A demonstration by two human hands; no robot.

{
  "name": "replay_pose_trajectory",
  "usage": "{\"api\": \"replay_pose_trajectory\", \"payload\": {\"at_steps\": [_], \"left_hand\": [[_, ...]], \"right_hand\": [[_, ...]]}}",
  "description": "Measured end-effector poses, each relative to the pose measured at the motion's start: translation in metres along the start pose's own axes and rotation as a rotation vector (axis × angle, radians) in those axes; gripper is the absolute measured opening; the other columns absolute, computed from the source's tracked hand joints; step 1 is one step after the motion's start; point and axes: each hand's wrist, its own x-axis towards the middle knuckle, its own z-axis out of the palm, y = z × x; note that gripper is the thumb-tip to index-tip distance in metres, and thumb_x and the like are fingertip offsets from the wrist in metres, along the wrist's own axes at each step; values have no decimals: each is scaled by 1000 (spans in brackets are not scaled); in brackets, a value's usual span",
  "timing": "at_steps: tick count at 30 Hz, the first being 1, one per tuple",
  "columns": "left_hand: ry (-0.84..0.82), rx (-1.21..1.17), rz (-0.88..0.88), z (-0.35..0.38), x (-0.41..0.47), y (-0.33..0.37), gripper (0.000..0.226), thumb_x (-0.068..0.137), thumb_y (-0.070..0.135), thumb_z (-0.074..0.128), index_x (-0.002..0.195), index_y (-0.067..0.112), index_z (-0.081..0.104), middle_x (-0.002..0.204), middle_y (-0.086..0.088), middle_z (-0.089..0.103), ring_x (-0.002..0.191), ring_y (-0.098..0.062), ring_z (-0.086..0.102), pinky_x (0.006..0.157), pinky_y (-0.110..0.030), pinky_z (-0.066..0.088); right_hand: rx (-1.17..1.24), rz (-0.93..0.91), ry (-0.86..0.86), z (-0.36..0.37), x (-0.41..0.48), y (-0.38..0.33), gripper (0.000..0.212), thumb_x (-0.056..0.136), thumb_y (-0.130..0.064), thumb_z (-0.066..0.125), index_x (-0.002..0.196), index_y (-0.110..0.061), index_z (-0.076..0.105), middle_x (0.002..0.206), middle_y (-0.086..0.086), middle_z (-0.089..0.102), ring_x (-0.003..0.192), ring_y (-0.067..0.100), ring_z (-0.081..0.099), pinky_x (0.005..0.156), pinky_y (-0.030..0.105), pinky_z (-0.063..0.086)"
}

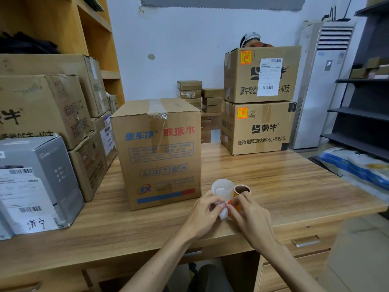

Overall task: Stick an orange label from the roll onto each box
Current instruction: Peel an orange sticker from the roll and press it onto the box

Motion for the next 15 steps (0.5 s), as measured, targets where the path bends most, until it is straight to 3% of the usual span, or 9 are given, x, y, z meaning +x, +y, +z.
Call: {"api": "replay_pose_trajectory", "payload": {"at_steps": [6, 11, 15], "left_hand": [[9, -34, 8, 0, 1, -1, 17, 98, 17, 63, 102, 27, 75, 97, -5, 60, 84, -9, 55, 75, -15, 41], [12, -31, 5, 2, 0, -1, 15, 97, 20, 64, 103, 26, 76, 96, -3, 59, 82, -7, 53, 74, -16, 42], [55, -31, -6, 2, 1, -3, 13, 96, 18, 65, 100, 22, 77, 97, -3, 60, 85, -8, 54, 75, -16, 43]], "right_hand": [[84, 32, -13, -6, -1, 0, 18, 91, -46, 63, 86, -29, 59, 92, -17, 54, 74, 6, 59, 56, 30, 43], [84, 45, -16, -10, -1, -4, 14, 90, -41, 66, 85, -29, 61, 93, -16, 56, 91, 4, 55, 55, 28, 36], [136, 92, -23, -12, -1, -7, 13, 89, -37, 67, 81, -31, 59, 91, -19, 55, 77, -14, 51, 55, 25, 33]]}}
